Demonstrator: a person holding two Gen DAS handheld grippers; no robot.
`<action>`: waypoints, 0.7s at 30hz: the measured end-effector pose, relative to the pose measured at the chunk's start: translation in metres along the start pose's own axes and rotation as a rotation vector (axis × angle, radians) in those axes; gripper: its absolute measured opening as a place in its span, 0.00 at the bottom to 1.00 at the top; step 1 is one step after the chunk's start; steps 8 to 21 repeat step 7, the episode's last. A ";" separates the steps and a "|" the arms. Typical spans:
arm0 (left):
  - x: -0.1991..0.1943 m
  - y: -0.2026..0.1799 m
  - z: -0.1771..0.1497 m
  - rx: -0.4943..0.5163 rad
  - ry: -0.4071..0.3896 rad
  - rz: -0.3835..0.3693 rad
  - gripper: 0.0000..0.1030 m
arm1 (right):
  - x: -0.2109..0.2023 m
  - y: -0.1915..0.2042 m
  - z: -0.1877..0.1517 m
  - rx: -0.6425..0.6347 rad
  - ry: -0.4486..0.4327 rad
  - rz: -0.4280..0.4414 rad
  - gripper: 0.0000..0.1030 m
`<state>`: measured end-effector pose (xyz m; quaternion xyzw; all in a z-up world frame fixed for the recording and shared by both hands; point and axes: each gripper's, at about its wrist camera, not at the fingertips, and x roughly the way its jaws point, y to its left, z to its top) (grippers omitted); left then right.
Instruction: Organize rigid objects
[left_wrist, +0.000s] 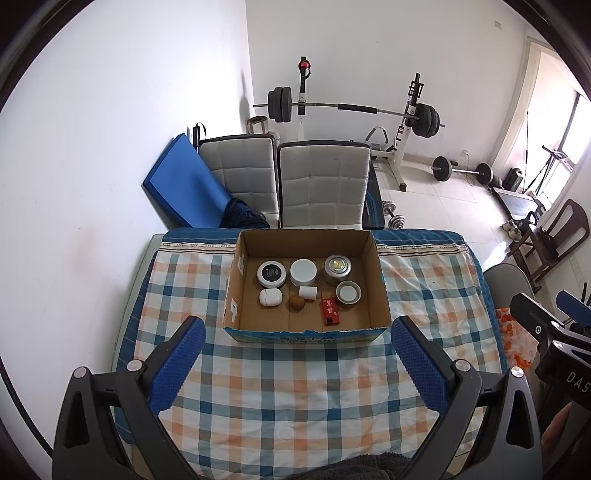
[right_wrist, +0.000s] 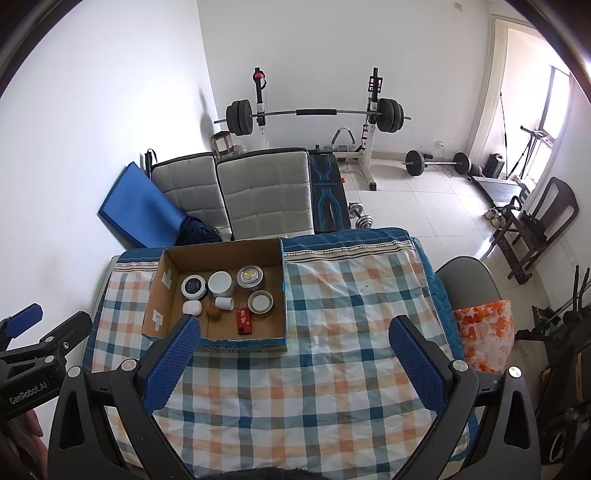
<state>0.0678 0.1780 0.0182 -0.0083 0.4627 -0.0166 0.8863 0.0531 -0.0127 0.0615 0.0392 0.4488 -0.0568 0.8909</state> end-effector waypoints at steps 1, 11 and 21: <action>0.000 0.000 -0.001 0.002 -0.003 0.003 1.00 | 0.000 0.000 0.001 0.000 0.001 0.000 1.00; 0.000 -0.001 -0.001 0.006 -0.005 0.005 1.00 | 0.001 0.000 0.000 0.002 -0.002 -0.003 1.00; 0.000 -0.001 -0.001 0.006 -0.005 0.005 1.00 | 0.001 0.000 0.000 0.002 -0.002 -0.003 1.00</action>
